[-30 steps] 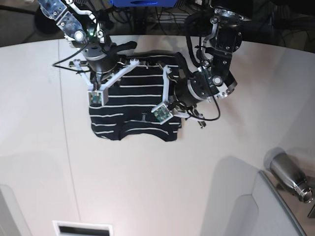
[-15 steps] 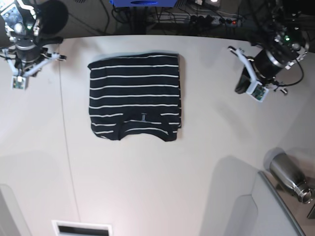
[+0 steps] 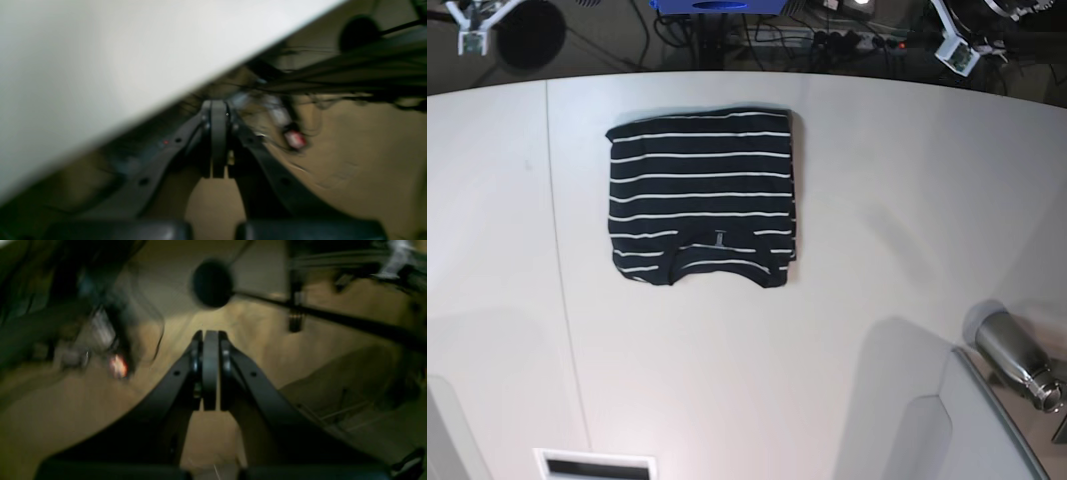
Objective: Layout the t-shirt on the table in an organized manner, then fold the t-shirt properly
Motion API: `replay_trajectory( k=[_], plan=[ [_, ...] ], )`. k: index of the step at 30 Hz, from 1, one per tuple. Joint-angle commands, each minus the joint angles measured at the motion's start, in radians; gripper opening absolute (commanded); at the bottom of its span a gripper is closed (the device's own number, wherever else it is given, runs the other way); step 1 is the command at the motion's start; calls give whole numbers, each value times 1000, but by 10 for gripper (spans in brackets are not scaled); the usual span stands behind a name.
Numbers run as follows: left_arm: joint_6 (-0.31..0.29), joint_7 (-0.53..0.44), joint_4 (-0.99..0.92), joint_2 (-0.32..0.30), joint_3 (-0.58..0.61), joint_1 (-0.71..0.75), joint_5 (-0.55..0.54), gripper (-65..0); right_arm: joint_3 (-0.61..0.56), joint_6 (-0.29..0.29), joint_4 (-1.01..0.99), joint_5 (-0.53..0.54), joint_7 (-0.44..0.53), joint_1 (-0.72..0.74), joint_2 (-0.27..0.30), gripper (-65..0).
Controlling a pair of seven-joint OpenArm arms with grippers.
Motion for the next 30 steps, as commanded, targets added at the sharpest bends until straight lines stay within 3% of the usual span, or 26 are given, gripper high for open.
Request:
replay_trajectory(
  k=[1, 4, 9, 13, 16, 20, 24, 26, 30],
  plan=[
    [-5, -11, -50, -7, 17, 6, 3, -650, -48, -13, -49, -5, 2, 38, 6, -647],
    [-5, -74, -260, -2, 129, -48, 112, -650, -232, -13, -254, -5, 2, 175, -18, -647],
    [-5, -307, -637, 73, 259, -145, 279, -650, -520, -13, -610, -5, 34, 353, -105, -647],
    [-5, -450, -1039, 138, 265, -337, 334, -650, -703, -13, -988, -5, 192, 502, -205, -642],
    [5, -611, -1411, 153, 267, -519, 342, -650, -795, -13, -1384, -5, 327, 632, -323, -641],
    [163, -830, -1756, 156, 267, -717, 343, -650, -810, 8, -1772, 0, 625, 736, -447, -641],
    [295, -870, -1780, 158, 268, -794, 343, -650, -789, 167, -1842, 1, 910, 758, -467, -641],
    [336, -870, -1757, 158, 268, -800, 345, -650, -704, 199, -1842, 1, 937, 756, -475, -641],
    [347, -869, -1731, 156, 268, -801, 345, -650, -485, 204, -1842, 1, 933, 752, -507, -641]
  ],
)
